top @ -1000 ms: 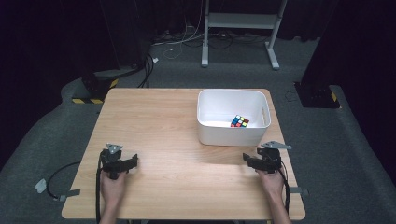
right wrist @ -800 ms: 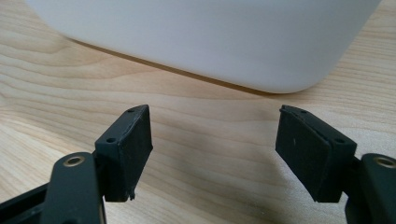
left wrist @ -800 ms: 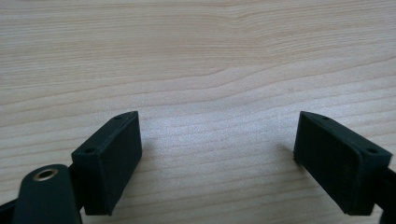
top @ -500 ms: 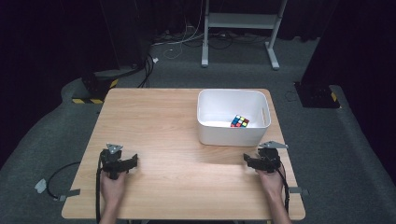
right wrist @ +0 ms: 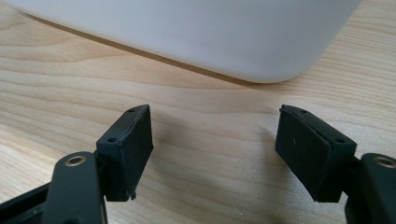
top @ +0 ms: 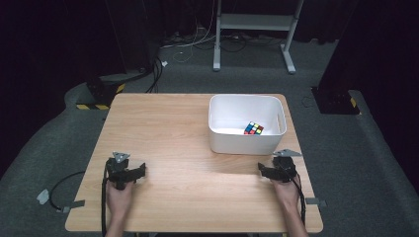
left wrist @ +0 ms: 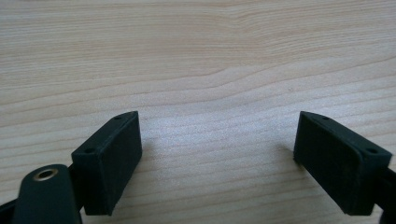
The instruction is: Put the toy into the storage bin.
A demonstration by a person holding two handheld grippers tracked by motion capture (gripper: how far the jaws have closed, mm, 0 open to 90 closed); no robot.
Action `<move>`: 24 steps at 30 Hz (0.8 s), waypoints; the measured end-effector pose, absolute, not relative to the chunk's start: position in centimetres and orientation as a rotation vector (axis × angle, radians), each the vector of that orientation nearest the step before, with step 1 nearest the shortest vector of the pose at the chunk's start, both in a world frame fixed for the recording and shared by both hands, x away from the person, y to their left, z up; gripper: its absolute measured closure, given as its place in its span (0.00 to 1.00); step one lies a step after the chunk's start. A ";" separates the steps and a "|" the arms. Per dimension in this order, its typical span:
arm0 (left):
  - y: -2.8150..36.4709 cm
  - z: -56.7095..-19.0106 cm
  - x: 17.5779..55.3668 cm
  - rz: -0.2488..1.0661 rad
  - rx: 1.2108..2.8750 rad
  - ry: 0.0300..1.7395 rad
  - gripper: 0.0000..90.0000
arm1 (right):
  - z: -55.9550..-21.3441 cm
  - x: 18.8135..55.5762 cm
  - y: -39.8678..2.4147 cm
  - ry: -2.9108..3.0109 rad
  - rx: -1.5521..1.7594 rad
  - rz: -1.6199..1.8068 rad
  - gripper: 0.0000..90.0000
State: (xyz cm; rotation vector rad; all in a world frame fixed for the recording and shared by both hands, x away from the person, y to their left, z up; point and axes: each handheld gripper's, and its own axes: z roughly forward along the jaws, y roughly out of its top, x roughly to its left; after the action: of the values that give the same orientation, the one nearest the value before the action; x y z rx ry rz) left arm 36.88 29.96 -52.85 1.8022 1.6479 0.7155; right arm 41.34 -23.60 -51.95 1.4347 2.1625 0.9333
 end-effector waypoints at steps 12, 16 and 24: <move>30.0 -52.8 36.8 0.717 1.806 1.649 0.17 | -52.4 41.2 -23.2 2.128 1.390 0.889 0.26; 30.0 -52.8 36.8 0.717 1.807 1.649 0.17 | -52.4 41.2 -23.1 2.125 1.392 0.883 0.25; 30.0 -52.8 36.8 0.716 1.805 1.649 0.17 | -52.4 41.1 -23.1 2.112 1.415 0.879 0.25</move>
State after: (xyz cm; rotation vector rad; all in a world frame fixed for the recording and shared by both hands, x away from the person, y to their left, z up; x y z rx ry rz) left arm 36.83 29.95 -52.83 1.8053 1.6486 0.7165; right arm 41.14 -23.07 -52.36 1.4149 2.1124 0.8787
